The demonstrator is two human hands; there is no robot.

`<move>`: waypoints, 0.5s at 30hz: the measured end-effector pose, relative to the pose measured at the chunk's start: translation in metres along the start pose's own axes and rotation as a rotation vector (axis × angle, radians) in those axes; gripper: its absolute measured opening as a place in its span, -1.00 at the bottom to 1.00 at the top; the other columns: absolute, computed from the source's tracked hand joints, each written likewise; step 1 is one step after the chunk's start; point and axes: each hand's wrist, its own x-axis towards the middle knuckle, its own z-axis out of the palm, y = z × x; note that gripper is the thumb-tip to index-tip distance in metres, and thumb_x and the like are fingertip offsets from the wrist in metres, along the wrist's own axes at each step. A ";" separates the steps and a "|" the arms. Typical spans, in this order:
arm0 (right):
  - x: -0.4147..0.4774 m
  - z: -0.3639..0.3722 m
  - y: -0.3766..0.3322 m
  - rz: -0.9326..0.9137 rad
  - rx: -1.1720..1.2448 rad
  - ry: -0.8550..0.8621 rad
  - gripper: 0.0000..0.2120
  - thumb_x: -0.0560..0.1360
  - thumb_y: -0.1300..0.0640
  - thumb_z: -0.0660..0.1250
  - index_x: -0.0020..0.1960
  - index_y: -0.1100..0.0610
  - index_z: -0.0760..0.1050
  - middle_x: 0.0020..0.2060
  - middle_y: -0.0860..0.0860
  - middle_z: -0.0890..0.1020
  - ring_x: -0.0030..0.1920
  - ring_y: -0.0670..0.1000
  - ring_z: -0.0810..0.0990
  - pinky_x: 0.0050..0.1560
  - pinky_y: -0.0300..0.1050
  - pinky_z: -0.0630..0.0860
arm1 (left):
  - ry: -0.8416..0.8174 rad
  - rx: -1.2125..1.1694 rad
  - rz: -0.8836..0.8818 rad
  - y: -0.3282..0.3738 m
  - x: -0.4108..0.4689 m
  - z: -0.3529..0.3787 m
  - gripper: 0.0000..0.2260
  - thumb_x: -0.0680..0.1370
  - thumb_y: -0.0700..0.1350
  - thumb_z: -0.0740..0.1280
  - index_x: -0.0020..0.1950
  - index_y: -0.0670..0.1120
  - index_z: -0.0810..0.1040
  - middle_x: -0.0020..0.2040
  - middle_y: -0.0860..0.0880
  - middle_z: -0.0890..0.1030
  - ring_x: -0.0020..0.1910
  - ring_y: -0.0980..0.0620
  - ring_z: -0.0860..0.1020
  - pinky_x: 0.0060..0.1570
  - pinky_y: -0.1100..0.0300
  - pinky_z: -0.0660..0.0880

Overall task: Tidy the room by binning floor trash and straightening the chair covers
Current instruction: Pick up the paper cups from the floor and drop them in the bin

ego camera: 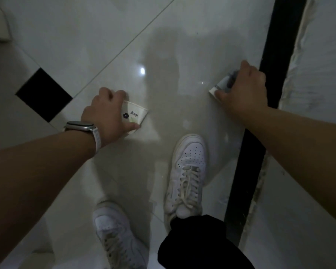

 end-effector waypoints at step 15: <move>-0.017 -0.018 -0.008 0.118 0.176 -0.101 -0.70 0.50 0.09 0.39 0.13 0.23 0.43 0.23 0.23 0.36 0.09 0.20 0.48 0.08 -0.16 0.36 | 0.050 -0.312 -0.032 0.012 -0.006 -0.023 -0.89 0.49 -0.10 0.42 -0.03 -0.08 0.59 -0.10 -0.13 0.62 0.00 -0.21 0.58 -0.11 0.11 0.38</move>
